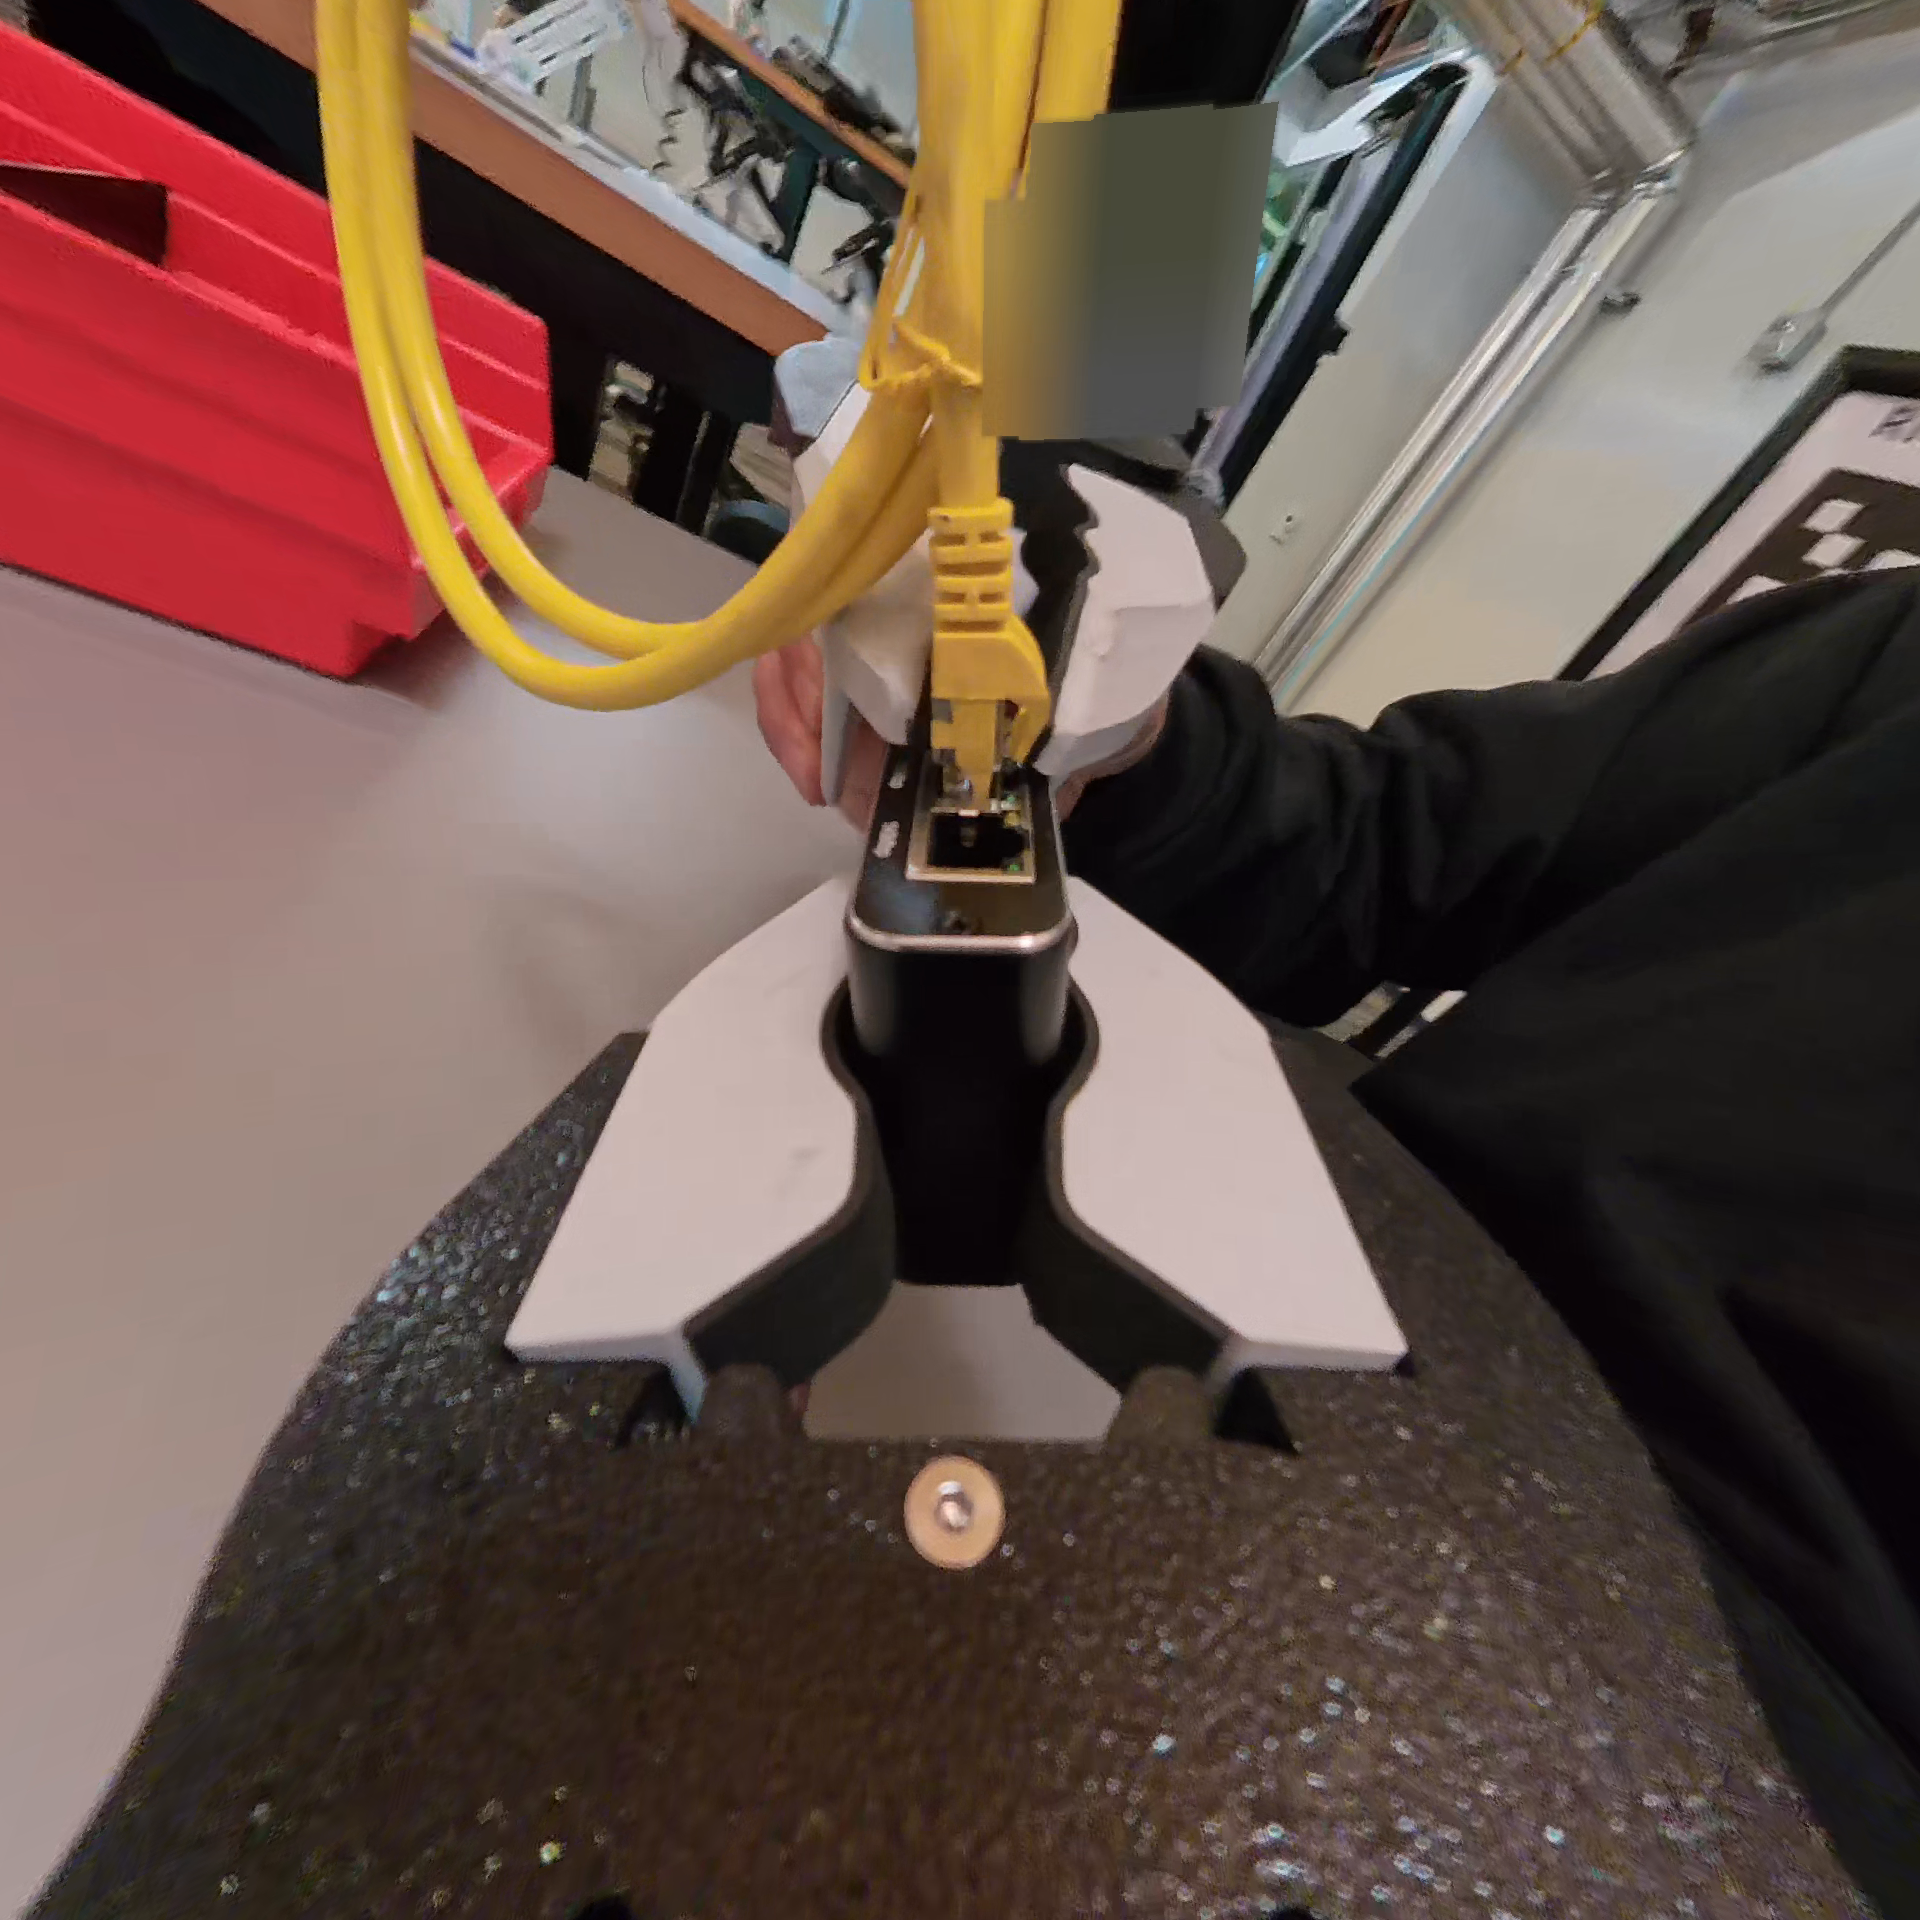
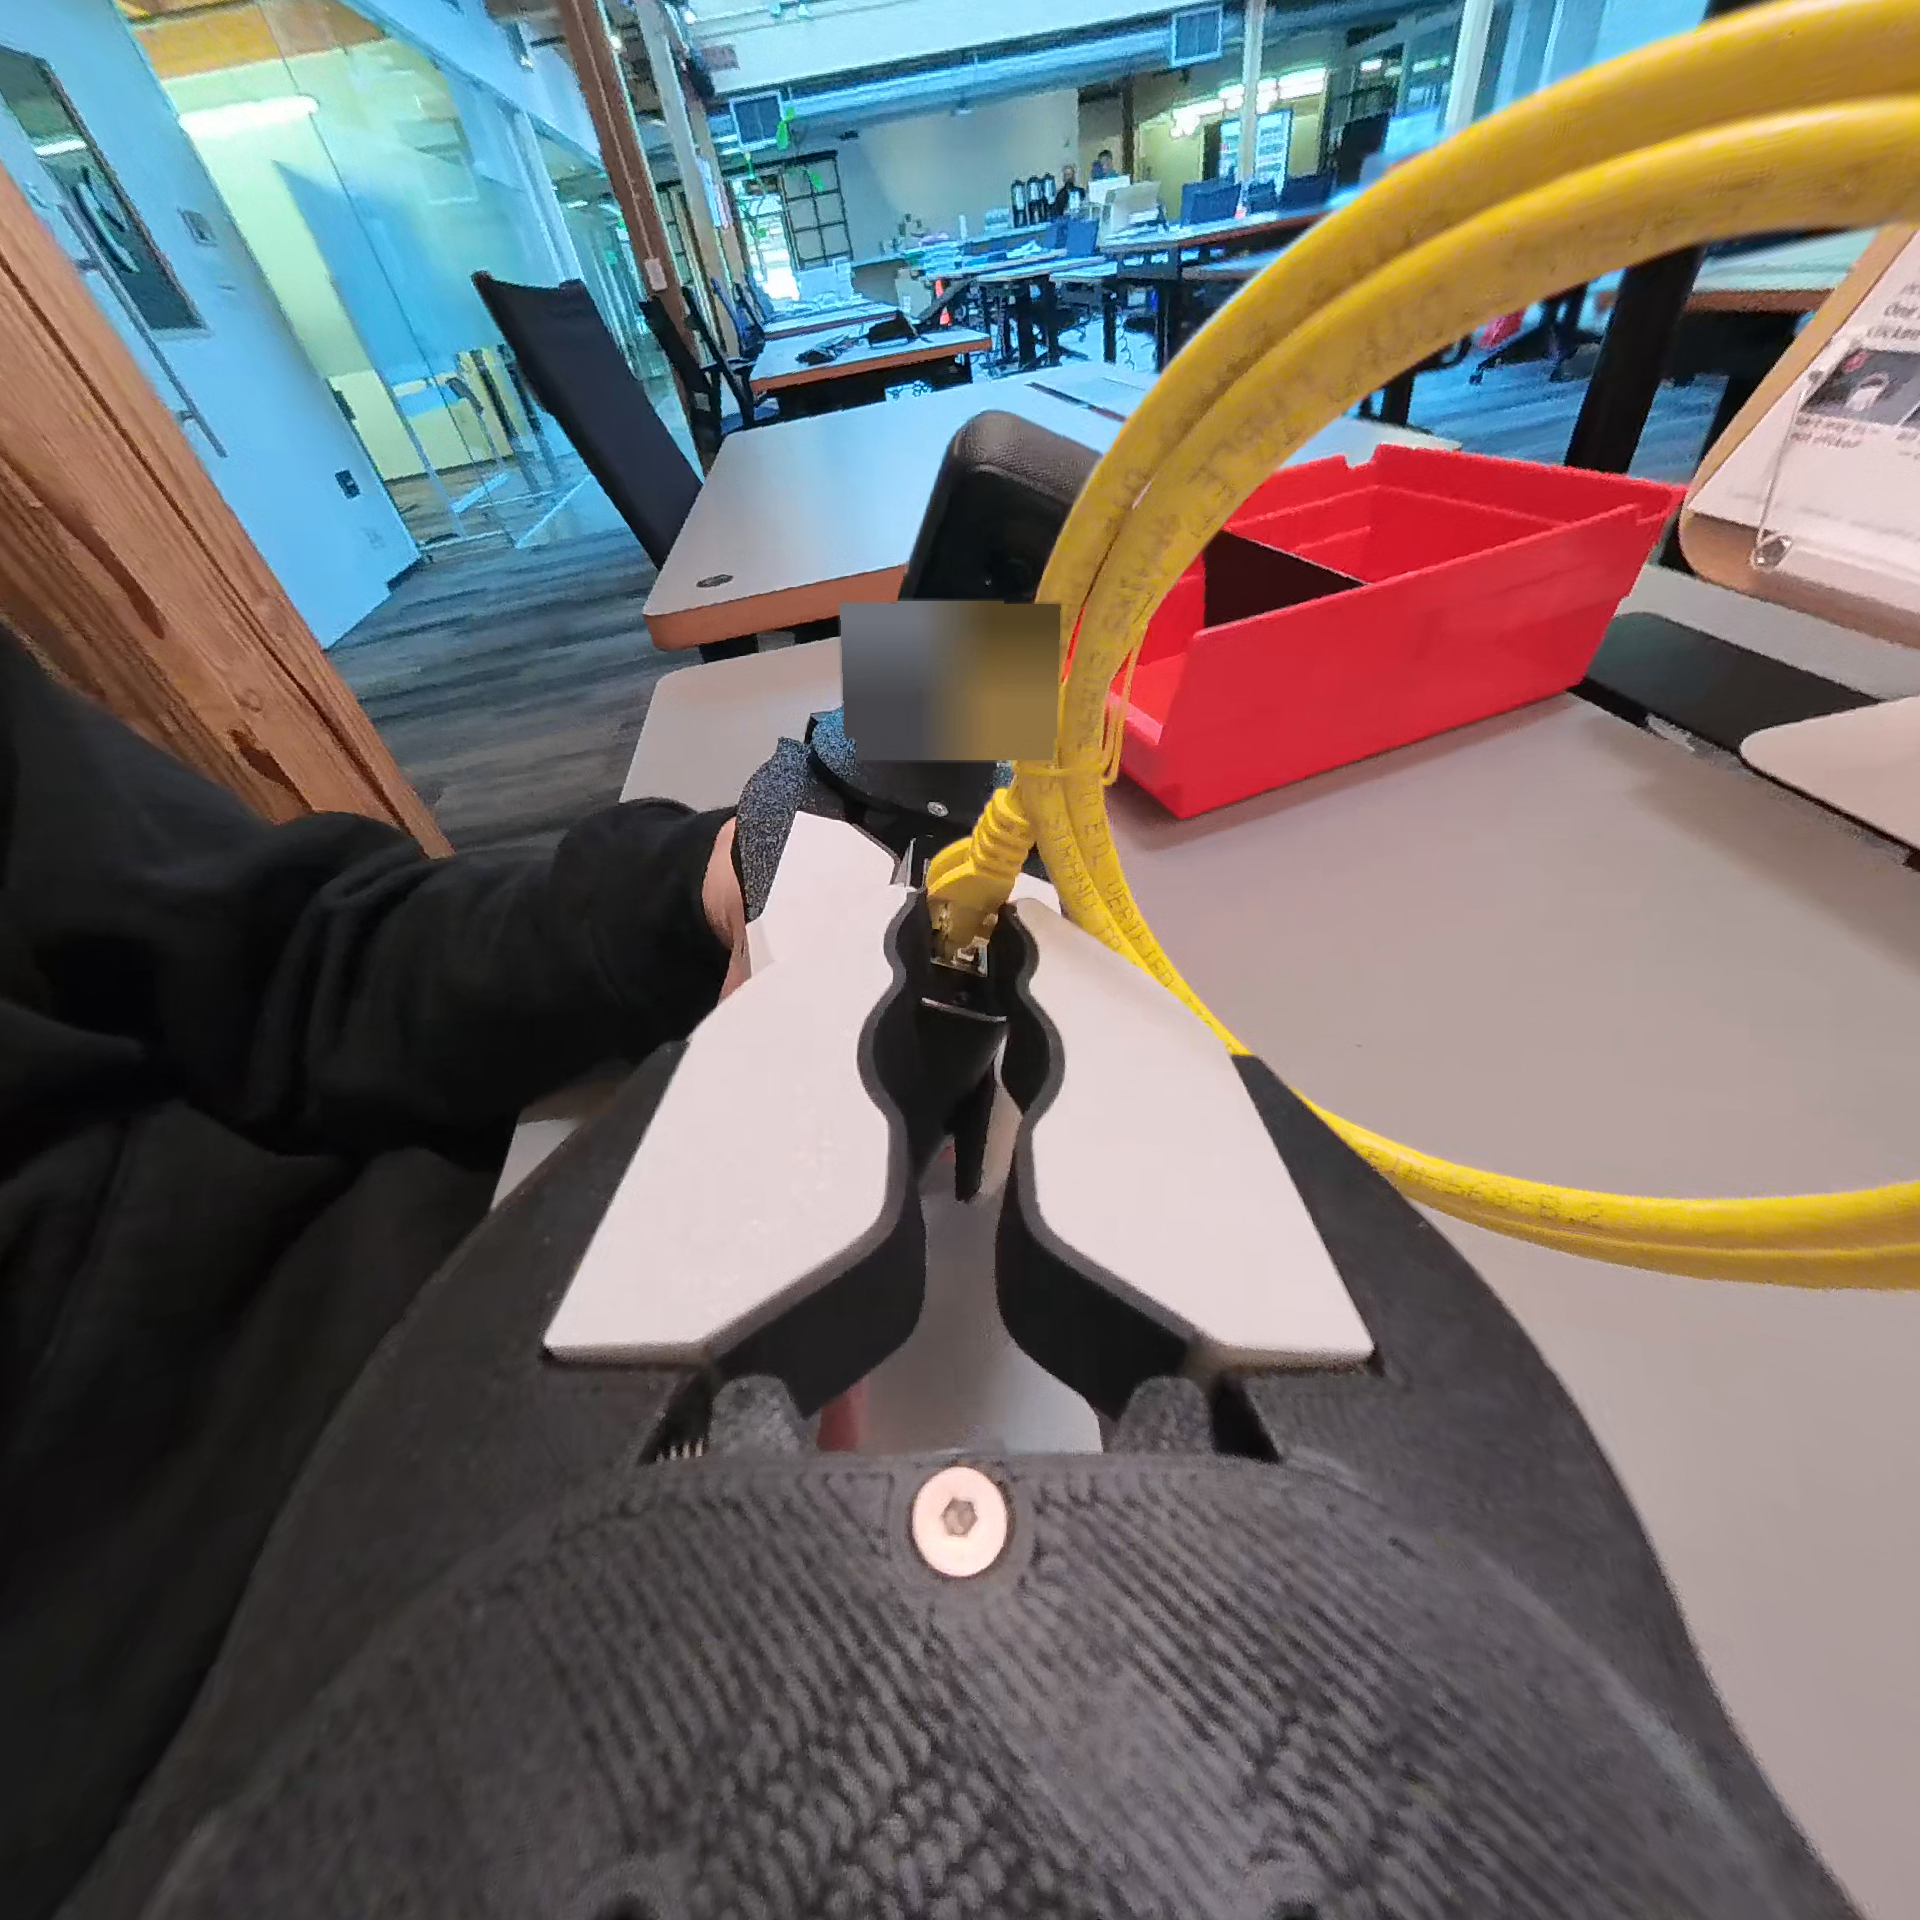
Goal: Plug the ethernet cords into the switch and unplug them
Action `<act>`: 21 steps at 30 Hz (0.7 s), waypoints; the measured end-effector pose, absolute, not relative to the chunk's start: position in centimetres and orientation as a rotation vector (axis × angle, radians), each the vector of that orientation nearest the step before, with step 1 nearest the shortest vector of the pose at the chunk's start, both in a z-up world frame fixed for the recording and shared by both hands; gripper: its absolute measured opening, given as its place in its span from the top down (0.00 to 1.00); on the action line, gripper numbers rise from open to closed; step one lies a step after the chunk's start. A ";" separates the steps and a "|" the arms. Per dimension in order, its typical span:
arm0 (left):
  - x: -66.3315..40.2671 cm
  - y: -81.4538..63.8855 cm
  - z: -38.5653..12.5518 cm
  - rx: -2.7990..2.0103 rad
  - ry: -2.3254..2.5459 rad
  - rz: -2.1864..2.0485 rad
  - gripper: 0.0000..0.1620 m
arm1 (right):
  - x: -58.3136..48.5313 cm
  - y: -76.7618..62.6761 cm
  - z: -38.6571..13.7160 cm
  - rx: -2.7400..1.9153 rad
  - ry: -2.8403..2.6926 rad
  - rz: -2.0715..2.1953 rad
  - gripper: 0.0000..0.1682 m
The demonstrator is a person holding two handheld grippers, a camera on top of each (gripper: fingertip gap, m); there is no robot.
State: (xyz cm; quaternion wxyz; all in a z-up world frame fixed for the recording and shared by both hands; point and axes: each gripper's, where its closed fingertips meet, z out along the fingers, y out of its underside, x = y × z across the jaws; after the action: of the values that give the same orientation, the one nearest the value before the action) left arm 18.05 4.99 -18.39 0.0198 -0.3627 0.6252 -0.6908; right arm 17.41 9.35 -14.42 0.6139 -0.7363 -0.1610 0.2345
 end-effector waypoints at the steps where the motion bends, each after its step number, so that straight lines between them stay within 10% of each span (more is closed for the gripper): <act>1: 18.2 5.2 -18.7 -1.146 1.945 -2.107 0.83 | 17.5 9.5 -14.7 -1.715 -0.379 0.531 0.92; 21: 18.7 5.4 -19.3 -1.170 1.954 -1.996 0.82 | 18.0 9.4 -15.0 -1.747 -0.339 0.635 0.92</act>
State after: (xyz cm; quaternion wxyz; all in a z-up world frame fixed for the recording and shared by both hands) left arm 18.71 5.44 -19.27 0.0568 -0.3857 0.6442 -0.6580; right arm 17.99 9.41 -15.03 0.5859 -0.7492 -0.1452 0.2725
